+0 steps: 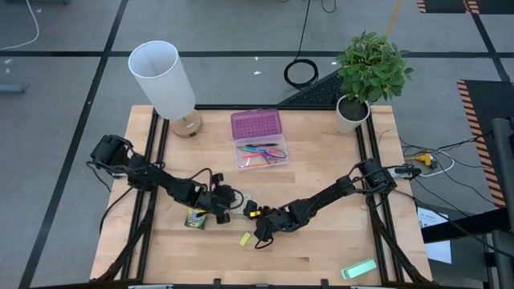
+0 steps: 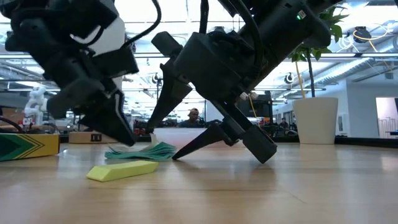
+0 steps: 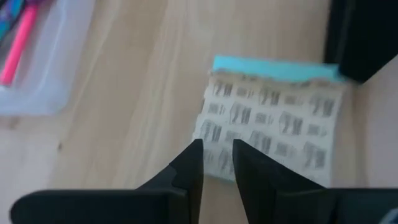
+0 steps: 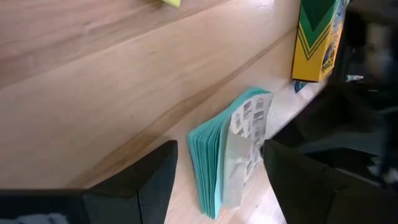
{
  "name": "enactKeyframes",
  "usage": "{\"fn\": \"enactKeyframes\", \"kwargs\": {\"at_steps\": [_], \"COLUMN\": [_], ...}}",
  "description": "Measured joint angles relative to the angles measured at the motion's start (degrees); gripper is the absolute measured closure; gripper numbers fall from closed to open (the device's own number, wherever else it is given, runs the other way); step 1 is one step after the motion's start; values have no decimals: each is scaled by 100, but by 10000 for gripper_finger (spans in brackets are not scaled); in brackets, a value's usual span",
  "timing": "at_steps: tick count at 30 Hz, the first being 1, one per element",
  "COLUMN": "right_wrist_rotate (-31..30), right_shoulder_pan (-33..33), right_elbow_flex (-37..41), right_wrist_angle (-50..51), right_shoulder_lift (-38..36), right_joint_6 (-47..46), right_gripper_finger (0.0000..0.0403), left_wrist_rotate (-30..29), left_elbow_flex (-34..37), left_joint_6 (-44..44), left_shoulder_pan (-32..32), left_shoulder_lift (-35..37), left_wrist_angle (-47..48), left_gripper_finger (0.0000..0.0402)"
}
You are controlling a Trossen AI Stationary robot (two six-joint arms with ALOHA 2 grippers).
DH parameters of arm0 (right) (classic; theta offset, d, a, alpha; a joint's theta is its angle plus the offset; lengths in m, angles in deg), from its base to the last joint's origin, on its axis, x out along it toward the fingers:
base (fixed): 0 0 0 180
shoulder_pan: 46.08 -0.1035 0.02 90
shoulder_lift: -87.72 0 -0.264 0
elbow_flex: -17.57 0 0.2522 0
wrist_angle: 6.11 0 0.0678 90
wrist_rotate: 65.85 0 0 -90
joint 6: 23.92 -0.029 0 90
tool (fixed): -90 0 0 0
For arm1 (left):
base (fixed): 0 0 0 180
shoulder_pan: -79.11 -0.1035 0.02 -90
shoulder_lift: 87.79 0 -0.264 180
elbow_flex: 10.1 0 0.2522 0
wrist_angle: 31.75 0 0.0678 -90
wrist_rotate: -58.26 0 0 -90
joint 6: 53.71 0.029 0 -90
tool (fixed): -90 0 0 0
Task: Pack school essentials
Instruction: Put the blue sticky notes into the purple supply box
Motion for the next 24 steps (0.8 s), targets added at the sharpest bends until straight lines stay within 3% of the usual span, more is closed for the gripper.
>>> {"fn": "enactKeyframes", "kwargs": {"at_steps": [14,24], "right_wrist_rotate": [-37,4], "right_shoulder_pan": [-7,-8], "right_elbow_flex": [0,-2], "right_wrist_angle": [13,71], "right_shoulder_lift": [0,0], "right_joint_6": [-184,-177], "right_gripper_finger": [167,191], "left_wrist_rotate": [-143,-50], "left_elbow_flex": [-458,-206], "left_joint_6": [254,-128], "left_shoulder_pan": [196,124], "left_shoulder_lift": [82,81], "left_wrist_angle": [468,495], "left_gripper_finger": [312,312]}}
